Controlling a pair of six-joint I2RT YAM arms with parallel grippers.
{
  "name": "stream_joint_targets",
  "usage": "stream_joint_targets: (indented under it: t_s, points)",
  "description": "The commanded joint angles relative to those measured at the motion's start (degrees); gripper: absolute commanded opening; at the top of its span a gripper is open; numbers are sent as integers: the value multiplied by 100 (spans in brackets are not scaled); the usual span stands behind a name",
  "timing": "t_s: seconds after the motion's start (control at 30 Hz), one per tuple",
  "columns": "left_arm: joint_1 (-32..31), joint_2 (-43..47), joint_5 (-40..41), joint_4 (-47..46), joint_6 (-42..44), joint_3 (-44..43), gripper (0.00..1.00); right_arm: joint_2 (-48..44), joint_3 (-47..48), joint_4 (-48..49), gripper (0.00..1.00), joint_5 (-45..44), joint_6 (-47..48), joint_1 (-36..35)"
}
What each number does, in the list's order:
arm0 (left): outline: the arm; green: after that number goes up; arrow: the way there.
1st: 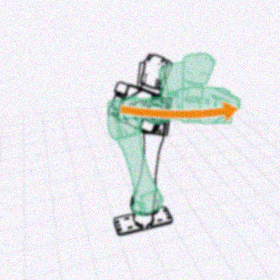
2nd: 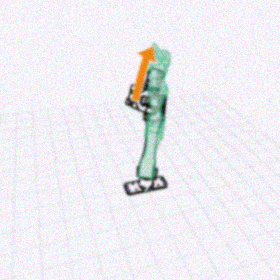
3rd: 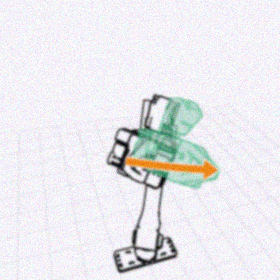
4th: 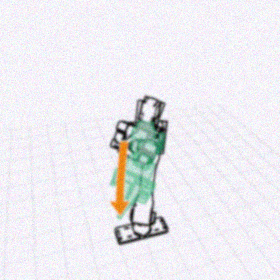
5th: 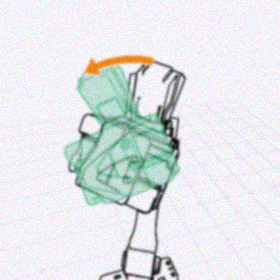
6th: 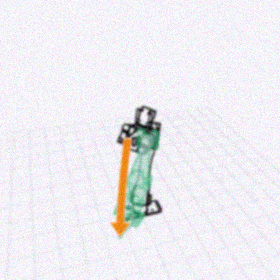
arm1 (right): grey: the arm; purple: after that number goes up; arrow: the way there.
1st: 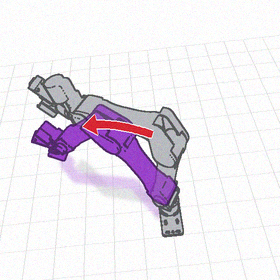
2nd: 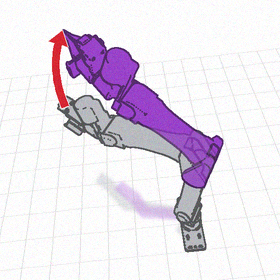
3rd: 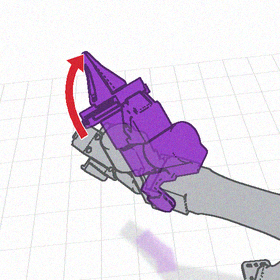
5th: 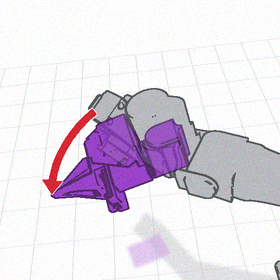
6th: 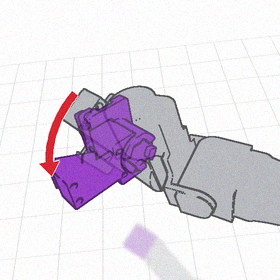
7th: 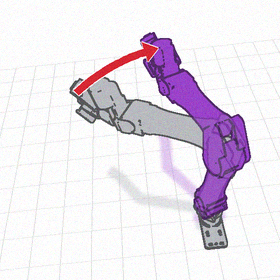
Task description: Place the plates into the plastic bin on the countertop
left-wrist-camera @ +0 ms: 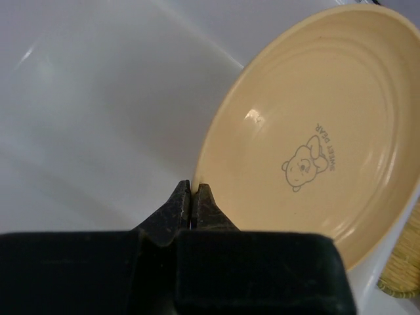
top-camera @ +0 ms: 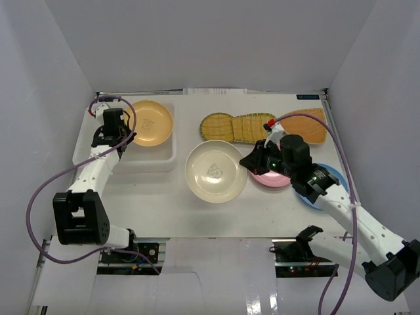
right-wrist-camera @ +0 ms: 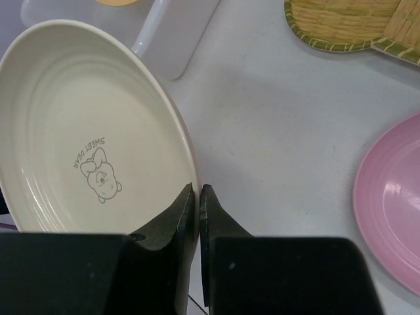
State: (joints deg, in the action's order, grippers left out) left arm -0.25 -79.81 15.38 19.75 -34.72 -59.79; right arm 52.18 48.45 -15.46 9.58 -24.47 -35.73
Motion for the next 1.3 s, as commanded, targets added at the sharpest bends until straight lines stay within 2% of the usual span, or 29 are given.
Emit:
stream_joint_targets:
  t_s: [0.0, 0.17, 0.27, 0.37, 0.4, 0.47, 0.5, 0.63, 0.93, 1.0, 1.07, 1.13, 1.27]
  points:
    - [225, -60, -211, 64, 237, -384, 0, 562, 559, 929, 8, -27, 109, -145]
    - [236, -798, 377, 520, 431, -665, 0, 1767, 1508, 1177, 8, -614, 310, -741]
    - [245, -1045, 414, 618, 378, -604, 0, 2654, 2395, 1204, 8, -923, 442, -971]
    - [254, -1098, 98, 627, 299, -464, 17, 3516, 3353, 1072, 8, -1265, 539, -1085]
    - [245, -1089, -86, 627, 299, -437, 34, 3918, 3591, 1011, 8, -1423, 566, -1112]
    - [245, -941, -219, 609, 255, -393, 53, 4246, 4171, 879, 8, -1529, 566, -1156]
    - [254, -862, -289, 601, 246, -358, 68, 4491, 4286, 896, 8, -1617, 566, -1165]
    - [245, 15, -517, 355, 194, -349, 87, 5020, 4840, 931, 8, -1819, 548, -1173]
    - [254, 2047, -123, -410, -246, -296, 88, 5925, 5771, 923, 8, -2136, 662, -1270]
    - [236, 2119, -446, -340, -202, -471, 87, 6320, 6219, 870, 8, -2180, 768, -1349]
    - [123, 2101, -1120, -340, -175, -595, 86, 6793, 6588, 835, 8, -2294, 987, -1507]
    - [61, 2162, -1465, -340, -193, -569, 86, 7294, 7271, 677, 8, -2321, 1093, -1612]
    - [-212, 2259, -1880, -252, -18, -639, 86, 7868, 7837, 781, 8, -2400, 1199, -1701]
